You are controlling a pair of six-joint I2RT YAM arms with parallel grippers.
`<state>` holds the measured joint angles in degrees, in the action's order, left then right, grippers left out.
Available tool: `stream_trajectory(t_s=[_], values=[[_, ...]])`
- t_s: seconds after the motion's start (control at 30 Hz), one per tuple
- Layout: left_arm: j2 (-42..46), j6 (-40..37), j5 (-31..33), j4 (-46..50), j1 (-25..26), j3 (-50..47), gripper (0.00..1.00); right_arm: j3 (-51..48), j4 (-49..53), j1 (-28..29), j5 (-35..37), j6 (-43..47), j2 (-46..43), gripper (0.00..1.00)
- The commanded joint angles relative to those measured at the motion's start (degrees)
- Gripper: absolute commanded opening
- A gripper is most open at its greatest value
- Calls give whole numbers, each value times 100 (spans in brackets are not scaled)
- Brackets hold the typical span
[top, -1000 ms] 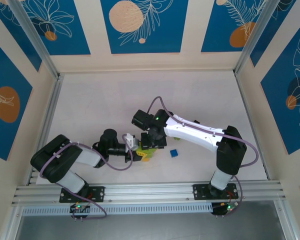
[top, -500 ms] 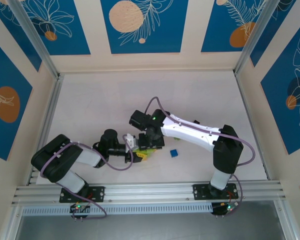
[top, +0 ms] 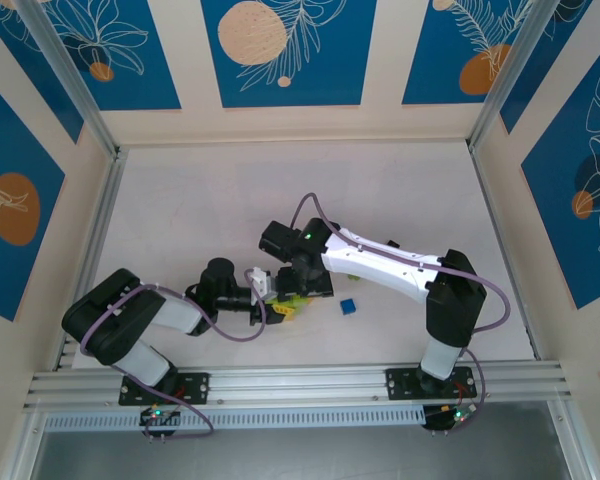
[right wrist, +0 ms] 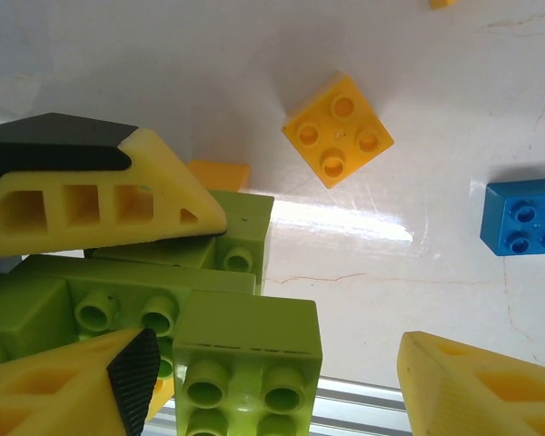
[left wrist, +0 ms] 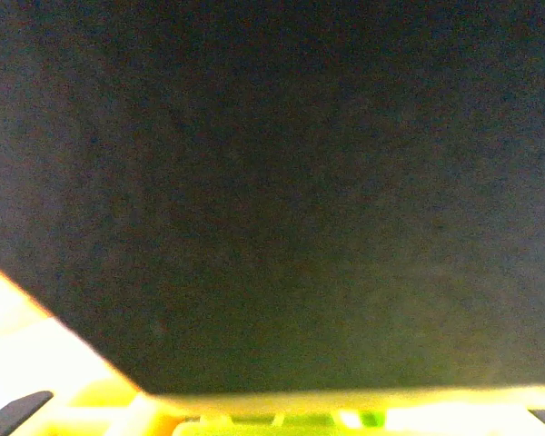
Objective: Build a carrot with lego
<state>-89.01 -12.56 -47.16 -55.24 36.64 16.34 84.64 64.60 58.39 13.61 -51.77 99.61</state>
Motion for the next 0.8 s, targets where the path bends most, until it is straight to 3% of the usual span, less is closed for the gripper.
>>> stream_trajectory(t_s=[0.0,0.2,0.6,0.77], values=[[-80,-51,18,191,35,27,46,47,-448,155,-299,124,-222,72],[-88,-54,-13,199,30,41,49,99,-430,130,-264,149,-382,72],[-61,-20,-145,110,30,9,71,40,-426,110,-256,183,-682,72],[-95,-28,-233,115,34,19,72,-38,-606,125,-409,198,-574,72]])
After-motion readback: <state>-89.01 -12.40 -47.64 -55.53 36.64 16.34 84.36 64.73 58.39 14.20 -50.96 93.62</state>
